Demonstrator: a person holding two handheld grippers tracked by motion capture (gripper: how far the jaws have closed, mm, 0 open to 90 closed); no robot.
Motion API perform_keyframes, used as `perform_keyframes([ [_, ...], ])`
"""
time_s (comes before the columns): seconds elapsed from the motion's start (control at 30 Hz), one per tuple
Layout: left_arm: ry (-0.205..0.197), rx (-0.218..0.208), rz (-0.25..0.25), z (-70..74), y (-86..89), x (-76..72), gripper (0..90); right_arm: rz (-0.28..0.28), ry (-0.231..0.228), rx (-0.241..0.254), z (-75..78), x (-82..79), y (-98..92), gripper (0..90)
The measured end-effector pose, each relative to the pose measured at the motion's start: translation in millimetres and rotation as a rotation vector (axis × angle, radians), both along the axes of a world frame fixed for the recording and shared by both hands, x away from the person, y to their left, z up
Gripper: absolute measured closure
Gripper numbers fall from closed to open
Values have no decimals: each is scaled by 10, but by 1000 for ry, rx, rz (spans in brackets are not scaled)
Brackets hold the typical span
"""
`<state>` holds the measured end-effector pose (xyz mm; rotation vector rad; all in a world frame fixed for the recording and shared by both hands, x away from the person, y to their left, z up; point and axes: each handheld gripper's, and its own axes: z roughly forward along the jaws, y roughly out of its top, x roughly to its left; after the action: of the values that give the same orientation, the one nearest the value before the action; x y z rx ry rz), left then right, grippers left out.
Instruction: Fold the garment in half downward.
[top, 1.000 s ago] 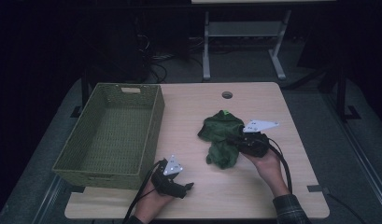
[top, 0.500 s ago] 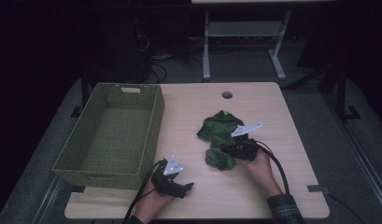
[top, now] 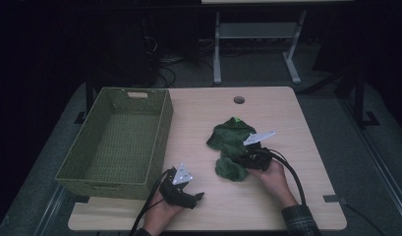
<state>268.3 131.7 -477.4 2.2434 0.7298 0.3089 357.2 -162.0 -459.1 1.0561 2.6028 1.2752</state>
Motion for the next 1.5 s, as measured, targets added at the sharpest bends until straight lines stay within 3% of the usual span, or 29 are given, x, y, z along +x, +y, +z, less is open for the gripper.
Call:
perform_keyframes([
  [0.23,15,1,-10,33,-63,23,141,-34,-44,-2,162,-39,-120,649],
  [0.47,19,-15,-30,202,-151,149,210,-76,-91,-15,279,-27,-257,587],
  [0.57,14,-16,-43,279,-201,231,264,-101,-90,-1,300,-6,-316,585],
  [0.73,11,-40,-62,408,-303,424,365,-113,-85,-8,366,91,-388,561],
  [1.0,-2,-70,-47,534,-403,740,486,-147,-102,6,470,209,-473,551],
  [1.13,-11,-58,-43,577,-453,902,542,-159,-106,-9,501,298,-505,552],
  [1.37,-5,-79,-26,671,-525,1265,565,-192,-115,-16,525,465,-580,560],
  [1.5,-17,-54,-25,717,-590,1448,564,-208,-108,-28,519,589,-618,559],
])
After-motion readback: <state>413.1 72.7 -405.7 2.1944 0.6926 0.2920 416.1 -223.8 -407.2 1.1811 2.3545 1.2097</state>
